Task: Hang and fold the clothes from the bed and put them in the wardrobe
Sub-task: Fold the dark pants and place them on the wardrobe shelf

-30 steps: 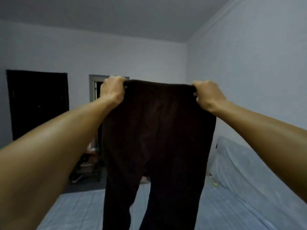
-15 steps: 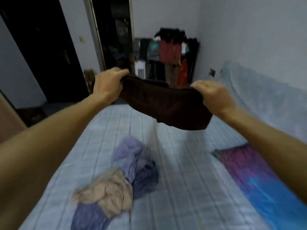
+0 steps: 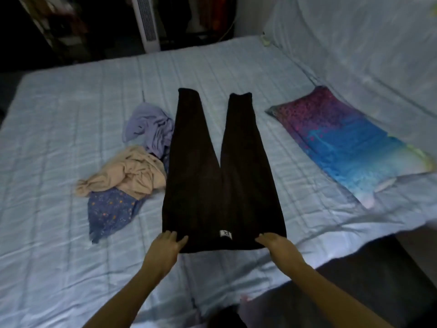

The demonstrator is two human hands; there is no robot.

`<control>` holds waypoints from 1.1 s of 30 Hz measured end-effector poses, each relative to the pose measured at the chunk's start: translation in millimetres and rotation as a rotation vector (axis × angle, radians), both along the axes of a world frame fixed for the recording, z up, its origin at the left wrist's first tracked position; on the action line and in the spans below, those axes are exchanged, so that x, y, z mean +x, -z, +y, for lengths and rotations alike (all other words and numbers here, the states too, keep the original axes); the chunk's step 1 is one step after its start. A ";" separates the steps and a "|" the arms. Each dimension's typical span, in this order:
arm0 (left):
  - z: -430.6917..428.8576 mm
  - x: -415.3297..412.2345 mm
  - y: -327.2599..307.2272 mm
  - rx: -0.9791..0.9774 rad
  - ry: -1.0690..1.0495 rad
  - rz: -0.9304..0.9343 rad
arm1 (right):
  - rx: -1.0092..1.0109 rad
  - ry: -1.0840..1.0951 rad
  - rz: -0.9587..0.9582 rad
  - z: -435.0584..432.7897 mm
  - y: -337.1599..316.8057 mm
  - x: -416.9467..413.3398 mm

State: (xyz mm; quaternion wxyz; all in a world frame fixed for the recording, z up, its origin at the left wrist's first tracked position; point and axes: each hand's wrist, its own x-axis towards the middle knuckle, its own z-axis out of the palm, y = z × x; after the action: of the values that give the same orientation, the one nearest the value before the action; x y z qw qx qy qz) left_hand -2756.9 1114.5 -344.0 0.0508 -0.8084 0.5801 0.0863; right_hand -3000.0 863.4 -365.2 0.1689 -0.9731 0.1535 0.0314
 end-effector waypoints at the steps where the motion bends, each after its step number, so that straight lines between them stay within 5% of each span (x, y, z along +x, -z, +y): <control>1: 12.4 -12.6 15.4 0.042 -0.024 0.013 | 0.046 0.017 0.047 12.9 16.3 -13.5; 11: 61.0 -81.5 127.4 0.464 -0.041 0.116 | 0.275 0.129 0.325 86.1 105.4 -66.0; 15: 24.4 -73.3 134.1 0.170 -0.089 0.173 | 0.292 0.872 -0.048 85.8 118.7 -53.7; 17: 8.2 -67.6 146.9 0.067 -0.085 0.171 | 0.556 1.255 0.012 82.4 124.7 -41.8; 20: 0.3 -70.8 171.4 0.329 -0.069 0.206 | 0.912 1.471 0.017 77.6 125.7 -31.3; 22: 3.2 -80.6 180.4 0.457 0.004 0.181 | 0.763 1.507 -0.196 83.0 110.5 -17.9; 26: 10.5 -83.1 179.4 0.474 0.072 0.174 | 0.266 1.090 -0.412 134.6 63.5 47.5; 33: 119.2 -108.9 151.1 0.149 0.163 0.326 | 0.193 -0.108 0.462 225.1 65.8 115.6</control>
State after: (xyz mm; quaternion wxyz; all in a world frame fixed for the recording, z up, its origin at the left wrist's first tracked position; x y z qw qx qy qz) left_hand -2865.8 1233.7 -495.1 0.0226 -0.7282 0.6360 0.2545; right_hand -2884.5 1088.5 -431.0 0.2196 -0.9263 0.1323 0.2762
